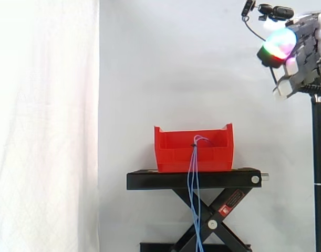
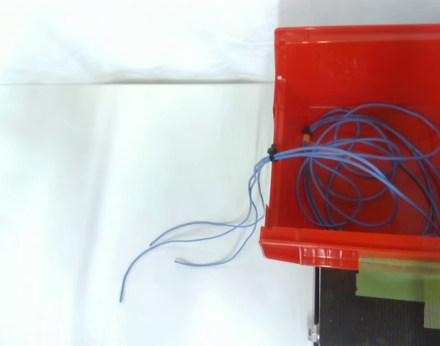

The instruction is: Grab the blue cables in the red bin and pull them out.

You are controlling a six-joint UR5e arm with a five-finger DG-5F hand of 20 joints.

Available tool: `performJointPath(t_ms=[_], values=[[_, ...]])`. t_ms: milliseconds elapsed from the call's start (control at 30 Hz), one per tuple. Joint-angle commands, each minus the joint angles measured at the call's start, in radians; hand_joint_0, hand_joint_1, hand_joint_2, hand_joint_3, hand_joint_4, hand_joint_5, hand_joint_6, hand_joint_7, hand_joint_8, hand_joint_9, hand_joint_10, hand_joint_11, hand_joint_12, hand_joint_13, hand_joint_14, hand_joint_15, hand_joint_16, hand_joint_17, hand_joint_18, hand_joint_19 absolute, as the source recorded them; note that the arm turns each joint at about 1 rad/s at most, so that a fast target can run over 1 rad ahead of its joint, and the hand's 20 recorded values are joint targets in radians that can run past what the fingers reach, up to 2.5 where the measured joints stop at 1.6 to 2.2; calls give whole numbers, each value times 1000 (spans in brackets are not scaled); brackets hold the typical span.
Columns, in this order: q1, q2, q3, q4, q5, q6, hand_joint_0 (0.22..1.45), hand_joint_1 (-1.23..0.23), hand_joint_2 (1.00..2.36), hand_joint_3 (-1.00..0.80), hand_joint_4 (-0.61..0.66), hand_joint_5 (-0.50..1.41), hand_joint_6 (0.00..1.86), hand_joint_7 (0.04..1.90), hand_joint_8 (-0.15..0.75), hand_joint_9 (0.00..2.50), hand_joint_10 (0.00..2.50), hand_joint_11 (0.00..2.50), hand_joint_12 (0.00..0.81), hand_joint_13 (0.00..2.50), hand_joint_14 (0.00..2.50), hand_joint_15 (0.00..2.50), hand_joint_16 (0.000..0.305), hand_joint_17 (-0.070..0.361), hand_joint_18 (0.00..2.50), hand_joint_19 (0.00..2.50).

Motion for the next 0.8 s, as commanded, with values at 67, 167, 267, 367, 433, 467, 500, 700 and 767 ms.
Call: performJointPath(t_ms=[67, 167, 267, 367, 433, 467, 500, 700, 767], values=[[1, -48, 0, 10, 0, -185, 641, -1004, 1000, -1000, 334, 726, 12, 603, 319, 577, 9, 238, 437, 476, 3, 95, 69, 155, 349, 224], [1, -62, 0, 15, -2, -192, 649, -1026, 1000, -1000, 325, 760, 12, 641, 318, 575, 8, 246, 435, 471, 3, 95, 68, 153, 342, 220], [-2, -98, 0, 16, -2, -243, 658, -1053, 1000, -1000, 303, 816, 9, 712, 314, 571, 9, 255, 431, 465, 3, 96, 67, 151, 337, 217], [-7, -131, 0, 16, -2, -283, 670, -1082, 1000, -1000, 271, 832, 6, 774, 305, 563, 9, 259, 424, 457, 1, 94, 65, 147, 332, 215], [-7, -149, 0, 25, -2, -321, 680, -1109, 1000, -1000, 247, 831, 4, 818, 302, 556, 9, 262, 422, 449, 3, 90, 65, 146, 331, 204], [-7, -149, 0, 31, 0, -333, 684, -1125, 1000, -1000, 239, 824, 2, 838, 296, 539, 9, 261, 419, 441, 3, 88, 64, 145, 328, 206], [-7, -149, 0, 39, 3, -346, 685, -1128, 1000, -1000, 246, 820, 1, 844, 297, 538, 9, 270, 419, 441, 3, 90, 64, 144, 327, 197], [-11, -149, 0, 151, 41, -625, 682, -1128, 1000, -1000, 253, 798, 1, 812, 295, 539, 10, 292, 416, 462, 4, 108, 63, 142, 355, 223], [-15, -149, 0, 147, 44, -723, 679, -1121, 1000, -1000, 263, 796, 2, 799, 295, 540, 10, 289, 418, 468, 6, 111, 63, 142, 363, 233]])
